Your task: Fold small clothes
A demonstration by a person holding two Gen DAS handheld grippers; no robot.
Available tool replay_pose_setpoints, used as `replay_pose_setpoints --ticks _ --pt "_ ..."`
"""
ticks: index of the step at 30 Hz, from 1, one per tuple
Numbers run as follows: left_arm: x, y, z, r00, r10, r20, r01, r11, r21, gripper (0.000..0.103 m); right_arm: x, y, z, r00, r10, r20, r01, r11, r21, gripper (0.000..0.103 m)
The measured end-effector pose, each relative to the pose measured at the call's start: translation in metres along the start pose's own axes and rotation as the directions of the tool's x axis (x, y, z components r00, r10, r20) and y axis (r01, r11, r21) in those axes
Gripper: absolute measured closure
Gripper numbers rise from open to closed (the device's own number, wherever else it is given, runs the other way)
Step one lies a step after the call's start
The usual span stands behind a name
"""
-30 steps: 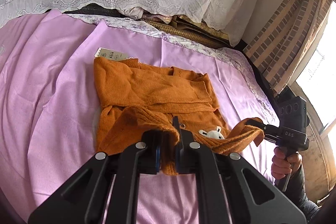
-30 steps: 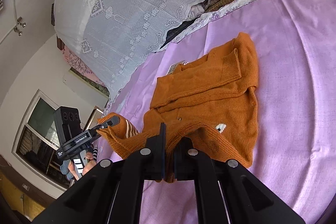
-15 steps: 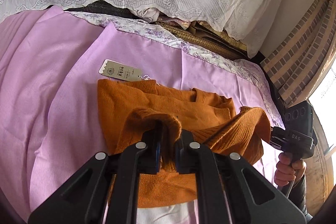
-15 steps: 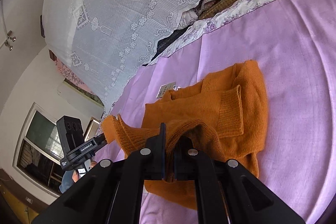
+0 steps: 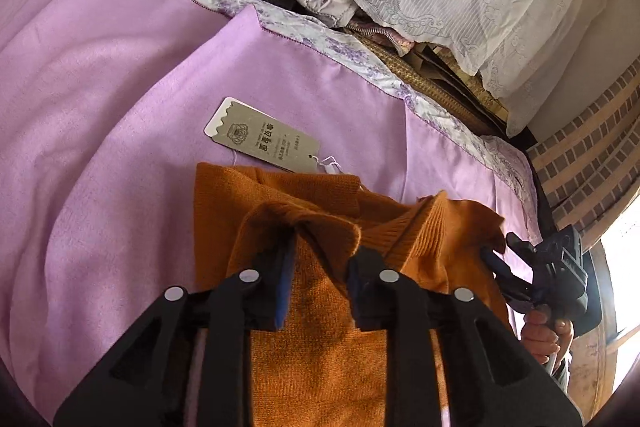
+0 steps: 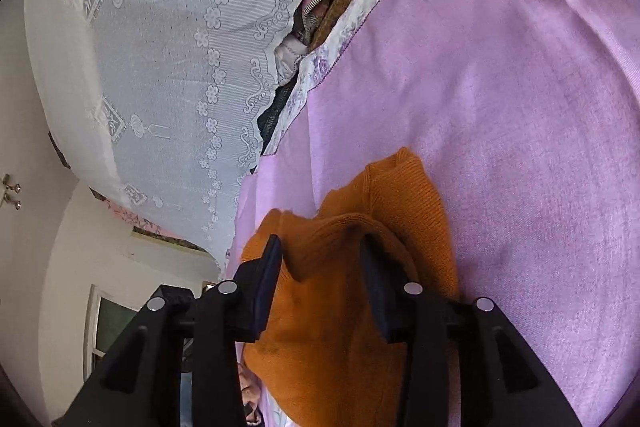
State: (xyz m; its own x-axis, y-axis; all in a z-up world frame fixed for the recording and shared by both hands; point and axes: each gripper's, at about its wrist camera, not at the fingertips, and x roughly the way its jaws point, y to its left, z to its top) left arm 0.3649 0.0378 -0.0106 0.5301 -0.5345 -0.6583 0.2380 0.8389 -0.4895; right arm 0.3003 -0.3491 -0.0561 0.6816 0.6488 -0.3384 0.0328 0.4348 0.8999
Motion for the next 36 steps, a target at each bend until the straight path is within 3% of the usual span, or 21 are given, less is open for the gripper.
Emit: replay_pose_setpoints --ticks 1,3,6,9,13,16,18,21,23,24,27,30,31,33,36 --pt "-0.006 -0.001 0.001 1.000 0.004 0.023 -0.004 1.000 -0.002 0.071 -0.006 0.003 0.001 1.000 0.002 0.024 -0.001 1.000 -0.016 0.061" --pt "-0.026 -0.004 0.002 0.995 0.028 0.099 -0.027 1.000 -0.004 0.045 -0.018 0.016 -0.001 0.998 0.001 0.067 0.003 0.998 -0.070 0.061" --pt "-0.047 -0.016 0.003 0.987 0.002 0.161 -0.005 1.000 0.015 0.035 -0.018 0.045 -0.010 0.997 -0.019 0.080 0.035 0.979 -0.202 0.065" --pt "-0.037 -0.039 0.001 0.991 -0.041 0.126 0.032 0.997 0.072 0.027 0.009 0.074 -0.026 0.996 -0.075 0.045 0.086 0.936 -0.341 0.067" --pt "0.009 -0.063 -0.007 0.999 0.038 0.039 -0.043 0.989 0.141 0.027 0.054 0.076 -0.033 0.994 -0.103 -0.036 0.086 0.942 -0.325 0.067" --pt "0.039 -0.056 -0.012 0.993 0.117 -0.009 -0.114 0.981 0.159 0.027 0.080 0.065 -0.030 0.989 -0.126 -0.073 0.100 0.952 -0.289 0.068" --pt "0.048 -0.046 -0.015 0.986 0.166 -0.008 -0.162 0.967 0.195 0.029 0.083 0.054 -0.025 0.984 -0.171 -0.045 0.151 0.944 -0.293 0.079" --pt "0.042 -0.042 -0.015 0.986 0.165 0.007 -0.163 0.965 0.205 0.030 0.066 0.032 -0.012 0.980 -0.200 0.010 0.196 0.949 -0.247 0.099" --pt "0.035 -0.040 -0.016 0.970 0.236 0.053 -0.242 0.946 0.215 0.030 0.050 0.019 -0.007 0.975 -0.213 0.062 0.221 0.956 -0.195 0.100" --pt "0.031 -0.038 -0.017 0.957 0.281 0.075 -0.291 0.933 0.212 0.030 0.040 0.013 -0.005 0.966 -0.237 0.099 0.252 0.950 -0.185 0.100" --pt "0.012 -0.026 -0.017 0.956 0.279 0.090 -0.291 0.944 0.157 0.029 0.014 -0.001 -0.003 0.966 -0.219 0.139 0.235 0.966 -0.110 0.096" --pt "-0.010 -0.027 -0.022 0.980 0.174 0.096 -0.186 0.972 0.143 0.026 -0.002 0.017 -0.018 0.970 -0.182 0.163 0.206 0.968 -0.146 0.085" --pt "-0.015 -0.032 -0.025 0.987 0.131 0.093 -0.145 0.977 0.156 0.024 -0.004 0.029 -0.027 0.977 -0.148 0.151 0.176 0.966 -0.191 0.084" --pt "-0.018 -0.047 -0.035 0.993 0.087 0.082 -0.102 0.975 0.198 0.016 -0.002 0.049 -0.047 0.991 -0.085 0.104 0.109 0.961 -0.255 0.071" --pt "-0.011 -0.065 -0.053 0.991 0.123 0.059 -0.135 0.956 0.260 0.014 0.016 0.065 -0.077 0.999 -0.048 -0.015 0.041 0.953 -0.302 0.068"
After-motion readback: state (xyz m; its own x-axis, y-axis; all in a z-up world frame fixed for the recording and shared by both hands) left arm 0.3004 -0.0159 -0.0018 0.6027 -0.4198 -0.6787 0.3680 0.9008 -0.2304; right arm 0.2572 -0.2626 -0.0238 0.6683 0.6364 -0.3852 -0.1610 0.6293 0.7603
